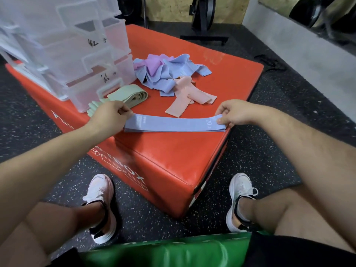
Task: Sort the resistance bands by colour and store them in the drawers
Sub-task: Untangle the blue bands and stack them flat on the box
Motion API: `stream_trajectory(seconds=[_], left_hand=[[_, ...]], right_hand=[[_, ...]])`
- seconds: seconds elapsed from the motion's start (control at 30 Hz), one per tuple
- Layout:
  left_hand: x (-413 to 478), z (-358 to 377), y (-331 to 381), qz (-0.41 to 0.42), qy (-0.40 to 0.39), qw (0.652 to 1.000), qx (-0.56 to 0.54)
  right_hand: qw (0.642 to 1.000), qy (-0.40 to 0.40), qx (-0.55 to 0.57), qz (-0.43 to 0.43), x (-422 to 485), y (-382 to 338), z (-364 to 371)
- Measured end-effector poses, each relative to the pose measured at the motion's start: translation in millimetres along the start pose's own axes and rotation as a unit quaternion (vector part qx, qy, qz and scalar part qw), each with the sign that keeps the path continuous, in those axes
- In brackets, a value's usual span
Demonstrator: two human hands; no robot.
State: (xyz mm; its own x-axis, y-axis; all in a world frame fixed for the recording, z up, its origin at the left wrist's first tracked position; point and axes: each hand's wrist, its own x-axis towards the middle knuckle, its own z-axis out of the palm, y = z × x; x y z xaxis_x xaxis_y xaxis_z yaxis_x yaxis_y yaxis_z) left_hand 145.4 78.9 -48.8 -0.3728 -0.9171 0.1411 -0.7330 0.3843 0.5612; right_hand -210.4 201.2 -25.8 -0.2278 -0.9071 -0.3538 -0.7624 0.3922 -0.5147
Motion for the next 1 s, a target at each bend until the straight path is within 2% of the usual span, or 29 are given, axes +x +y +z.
stream_trajectory(seconds=[0.13,0.4,0.8,1.0], left_hand=[[-2.2,4.7,-3.5,0.011,-0.003,1.000,0.006],[-1.7,15.8,-11.0,0.031,0.014,0.999,0.022],[-8.1,15.5,-10.6,0.071,0.018,0.995,0.062],[-3.5,16.8,-14.8,0.065,0.023,0.995,0.074]], right_hand=[[0.998,0.031,-0.053,-0.005,-2.2,-4.0,7.1],[0.994,0.073,-0.080,-0.028,-4.9,-2.6,15.9],[0.985,0.096,-0.138,-0.027,-8.2,-1.8,22.0],[0.980,0.108,-0.160,-0.047,-4.0,4.3,26.0]])
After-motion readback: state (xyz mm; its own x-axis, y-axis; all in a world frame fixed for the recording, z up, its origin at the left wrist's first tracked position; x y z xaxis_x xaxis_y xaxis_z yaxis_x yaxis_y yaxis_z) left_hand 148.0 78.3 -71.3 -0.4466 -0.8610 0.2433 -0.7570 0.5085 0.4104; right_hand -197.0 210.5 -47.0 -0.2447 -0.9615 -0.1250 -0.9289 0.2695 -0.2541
